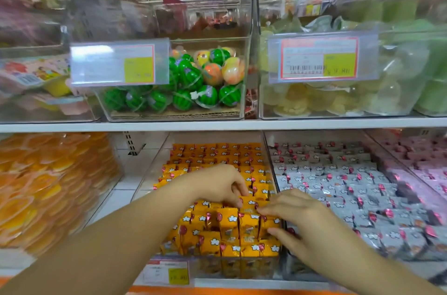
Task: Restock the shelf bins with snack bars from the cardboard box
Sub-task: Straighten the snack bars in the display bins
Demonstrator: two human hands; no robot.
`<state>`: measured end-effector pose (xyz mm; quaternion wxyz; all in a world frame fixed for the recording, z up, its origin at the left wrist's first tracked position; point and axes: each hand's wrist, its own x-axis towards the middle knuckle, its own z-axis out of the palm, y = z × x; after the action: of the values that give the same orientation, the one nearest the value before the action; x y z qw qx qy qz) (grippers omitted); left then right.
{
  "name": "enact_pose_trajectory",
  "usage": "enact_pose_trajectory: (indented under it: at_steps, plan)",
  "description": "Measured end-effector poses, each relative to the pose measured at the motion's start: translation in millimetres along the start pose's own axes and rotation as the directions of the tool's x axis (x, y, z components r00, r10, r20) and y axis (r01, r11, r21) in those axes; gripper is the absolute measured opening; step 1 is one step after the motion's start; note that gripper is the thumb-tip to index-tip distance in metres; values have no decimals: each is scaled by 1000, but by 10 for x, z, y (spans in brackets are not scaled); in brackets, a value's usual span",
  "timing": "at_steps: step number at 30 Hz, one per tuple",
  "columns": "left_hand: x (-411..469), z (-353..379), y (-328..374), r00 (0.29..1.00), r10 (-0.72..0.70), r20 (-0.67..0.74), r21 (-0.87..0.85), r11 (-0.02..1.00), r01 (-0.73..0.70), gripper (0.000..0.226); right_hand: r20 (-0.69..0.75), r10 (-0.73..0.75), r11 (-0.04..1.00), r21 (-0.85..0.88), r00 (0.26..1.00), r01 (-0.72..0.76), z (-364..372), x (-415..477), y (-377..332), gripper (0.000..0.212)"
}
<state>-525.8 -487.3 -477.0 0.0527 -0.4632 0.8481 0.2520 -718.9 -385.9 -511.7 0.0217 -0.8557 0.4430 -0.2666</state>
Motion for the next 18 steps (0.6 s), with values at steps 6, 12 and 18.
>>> enact_pose_trajectory:
  at_steps: [6,12,18]
  plan:
    - [24,2,-31,1000,17,19,-5,1000,-17,28,-26,-43,999,16,999,43,88,-31,53,37]
    - [-2,37,-9,999,31,-35,16,999,-30,8,-75,-21,999,27,997,23,92,18,-17,28]
    - [-198,42,-28,989,113,-95,6,994,-113,6,-154,-110,993,-67,982,100,170,9,-60,22]
